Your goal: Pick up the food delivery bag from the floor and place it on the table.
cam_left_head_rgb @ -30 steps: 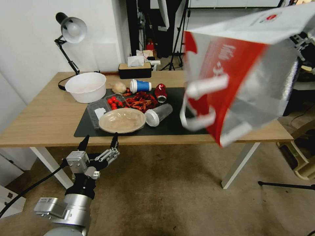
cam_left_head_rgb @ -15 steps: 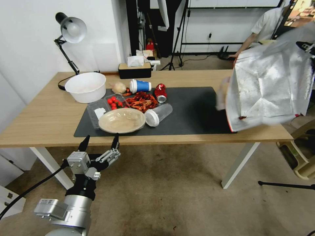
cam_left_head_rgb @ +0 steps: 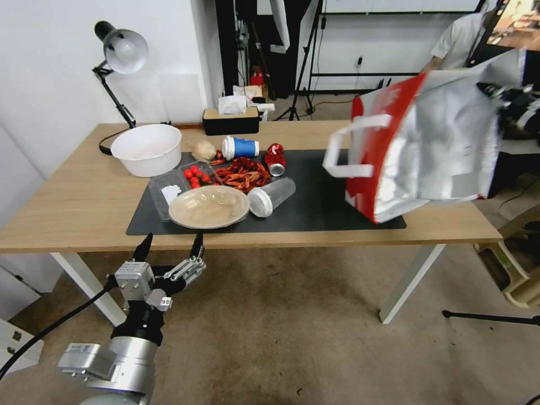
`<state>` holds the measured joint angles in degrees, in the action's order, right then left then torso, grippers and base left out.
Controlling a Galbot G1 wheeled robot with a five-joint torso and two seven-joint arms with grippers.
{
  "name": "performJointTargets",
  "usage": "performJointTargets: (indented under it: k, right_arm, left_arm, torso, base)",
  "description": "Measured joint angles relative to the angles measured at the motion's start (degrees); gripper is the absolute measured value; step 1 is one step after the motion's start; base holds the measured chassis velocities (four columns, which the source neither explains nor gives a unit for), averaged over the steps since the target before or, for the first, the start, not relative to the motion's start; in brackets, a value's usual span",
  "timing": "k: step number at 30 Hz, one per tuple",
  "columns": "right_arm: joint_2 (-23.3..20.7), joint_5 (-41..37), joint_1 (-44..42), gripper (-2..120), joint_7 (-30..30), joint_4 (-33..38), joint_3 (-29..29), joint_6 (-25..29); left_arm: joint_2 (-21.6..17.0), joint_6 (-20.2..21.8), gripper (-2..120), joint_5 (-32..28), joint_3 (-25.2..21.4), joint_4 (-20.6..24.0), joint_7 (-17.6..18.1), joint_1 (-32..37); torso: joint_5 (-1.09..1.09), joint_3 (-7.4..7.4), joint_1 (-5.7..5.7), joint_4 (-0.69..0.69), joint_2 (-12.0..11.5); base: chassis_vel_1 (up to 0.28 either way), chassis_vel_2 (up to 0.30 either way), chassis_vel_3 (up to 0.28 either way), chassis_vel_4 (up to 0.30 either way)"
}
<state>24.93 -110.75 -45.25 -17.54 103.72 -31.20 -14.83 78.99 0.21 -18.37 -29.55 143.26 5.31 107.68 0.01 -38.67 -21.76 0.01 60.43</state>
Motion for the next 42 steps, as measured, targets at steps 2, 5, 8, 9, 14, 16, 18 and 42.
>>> performJointTargets:
  k: [2,5,8,9,14,16,18,42]
  right_arm:
    - [0.5,0.2,1.2,0,-0.1,-0.3,1.0,0.0]
    - [1.8,0.8,4.6,0,-0.3,-1.3,3.9,-0.2]
    - [2.3,0.9,6.8,0,-0.6,-2.3,5.8,-0.4]
    - [2.5,0.9,8.0,0,-1.6,-2.9,6.8,-0.9]
    - [2.9,1.0,10.0,14,-3.3,-4.2,8.4,-2.3]
    - [3.2,1.1,10.6,24,-3.4,-5.0,9.1,-2.4]
    - [3.4,1.3,10.9,28,-3.5,-5.3,9.3,-2.4]
    - [2.1,23.4,6.8,100,5.8,-3.3,9.4,3.2]
  left_arm:
    - [0.1,0.0,100,0.1,0.1,0.0,0.0,0.0]
    - [0.3,0.0,100,0.2,0.1,0.0,0.0,0.2]
    - [0.3,0.0,100,0.2,-0.1,0.0,0.0,0.2]
    - [0.4,0.0,100,0.2,-0.2,0.0,0.0,0.2]
    - [0.6,0.0,100,0.3,-0.1,0.0,0.0,0.2]
    - [0.5,0.0,100,0.3,-0.2,0.0,0.0,0.2]
    - [0.5,0.1,100,0.3,-0.3,-0.1,0.0,0.2]
    - [0.7,0.1,100,-0.6,-0.5,-0.3,0.0,-0.3]
  torso:
    - [0.0,0.0,0.0,0.0,0.0]
    - [-0.01,0.0,0.0,0.0,0.0]
    - [-0.02,0.0,0.0,0.0,0.0]
    - [-0.01,0.0,0.0,-0.01,0.0]
    - [-0.01,0.01,0.0,-0.02,0.0]
    - [-0.01,0.01,0.0,-0.01,0.0]
    - [-0.01,0.01,0.0,-0.01,0.0]
    - [-0.01,0.01,0.01,-0.03,0.0]
  base:
    - [0.0,0.0,0.0,0.0]
    - [0.0,0.0,0.0,0.0]
    - [0.0,0.0,0.0,0.0]
    - [0.0,0.0,0.0,0.0]
    - [0.0,0.0,0.0,0.0]
    - [0.0,0.0,0.0,0.0]
    - [0.0,0.0,0.0,0.0]
    - [0.0,0.0,0.0,0.0]
